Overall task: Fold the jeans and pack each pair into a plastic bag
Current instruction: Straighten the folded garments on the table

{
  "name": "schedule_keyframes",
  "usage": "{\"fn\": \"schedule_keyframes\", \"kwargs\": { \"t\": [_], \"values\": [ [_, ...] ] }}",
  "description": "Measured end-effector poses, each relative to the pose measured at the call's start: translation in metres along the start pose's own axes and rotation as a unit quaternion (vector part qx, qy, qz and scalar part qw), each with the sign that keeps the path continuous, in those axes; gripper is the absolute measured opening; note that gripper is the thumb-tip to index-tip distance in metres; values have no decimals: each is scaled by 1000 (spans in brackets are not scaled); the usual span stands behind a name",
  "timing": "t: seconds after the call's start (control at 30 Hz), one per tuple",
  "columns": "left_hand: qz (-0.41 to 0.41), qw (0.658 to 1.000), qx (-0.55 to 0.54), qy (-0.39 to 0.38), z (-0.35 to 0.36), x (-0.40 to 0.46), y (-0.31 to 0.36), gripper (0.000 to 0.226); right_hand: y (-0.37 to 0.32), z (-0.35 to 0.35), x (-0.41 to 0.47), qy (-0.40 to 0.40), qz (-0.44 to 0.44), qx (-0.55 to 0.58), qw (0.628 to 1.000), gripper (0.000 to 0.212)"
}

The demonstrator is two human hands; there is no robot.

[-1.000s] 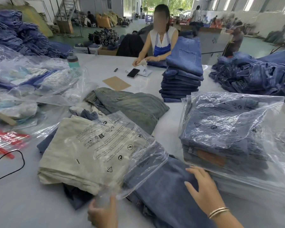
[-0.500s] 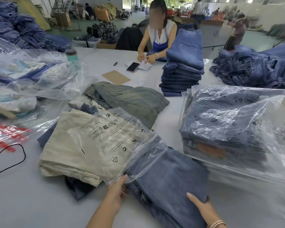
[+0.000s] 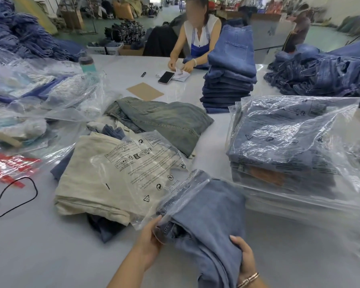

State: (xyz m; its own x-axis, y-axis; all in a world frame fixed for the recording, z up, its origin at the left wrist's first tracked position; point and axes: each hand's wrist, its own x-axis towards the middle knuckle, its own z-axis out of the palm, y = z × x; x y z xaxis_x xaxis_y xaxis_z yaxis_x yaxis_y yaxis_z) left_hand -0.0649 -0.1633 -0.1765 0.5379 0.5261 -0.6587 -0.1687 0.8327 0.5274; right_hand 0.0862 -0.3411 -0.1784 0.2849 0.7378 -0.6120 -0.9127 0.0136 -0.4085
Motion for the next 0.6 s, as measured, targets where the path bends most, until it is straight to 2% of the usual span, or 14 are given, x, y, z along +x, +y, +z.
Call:
{"fn": "schedule_keyframes", "kwargs": {
  "t": [0.07,0.13,0.3,0.4,0.43,0.5,0.53,0.6],
  "values": [
    [-7,1000,-29,-3,2,-4,-8,22,8,6,-1,-27,2,26,999,61],
    [-23,997,-71,-7,1,-7,-16,28,10,12,0,-6,14,-5,1000,46],
    [-47,994,-99,4,-3,-11,-31,30,2,-5,5,140,-11,-158,977,15],
    [-49,999,-22,5,7,-13,-43,28,5,-15,7,193,-11,-203,960,23],
    [-34,999,9,28,11,-13,-49,31,5,-17,9,224,-17,-226,948,26],
    [58,987,55,141,12,-12,-58,52,5,-17,9,274,-40,-268,923,28],
    [123,963,83,224,12,-12,-58,69,4,-17,8,280,-49,-275,918,27],
    [222,888,172,364,15,-15,-52,99,-1,-18,4,269,-63,-264,924,29]
  ]
}}
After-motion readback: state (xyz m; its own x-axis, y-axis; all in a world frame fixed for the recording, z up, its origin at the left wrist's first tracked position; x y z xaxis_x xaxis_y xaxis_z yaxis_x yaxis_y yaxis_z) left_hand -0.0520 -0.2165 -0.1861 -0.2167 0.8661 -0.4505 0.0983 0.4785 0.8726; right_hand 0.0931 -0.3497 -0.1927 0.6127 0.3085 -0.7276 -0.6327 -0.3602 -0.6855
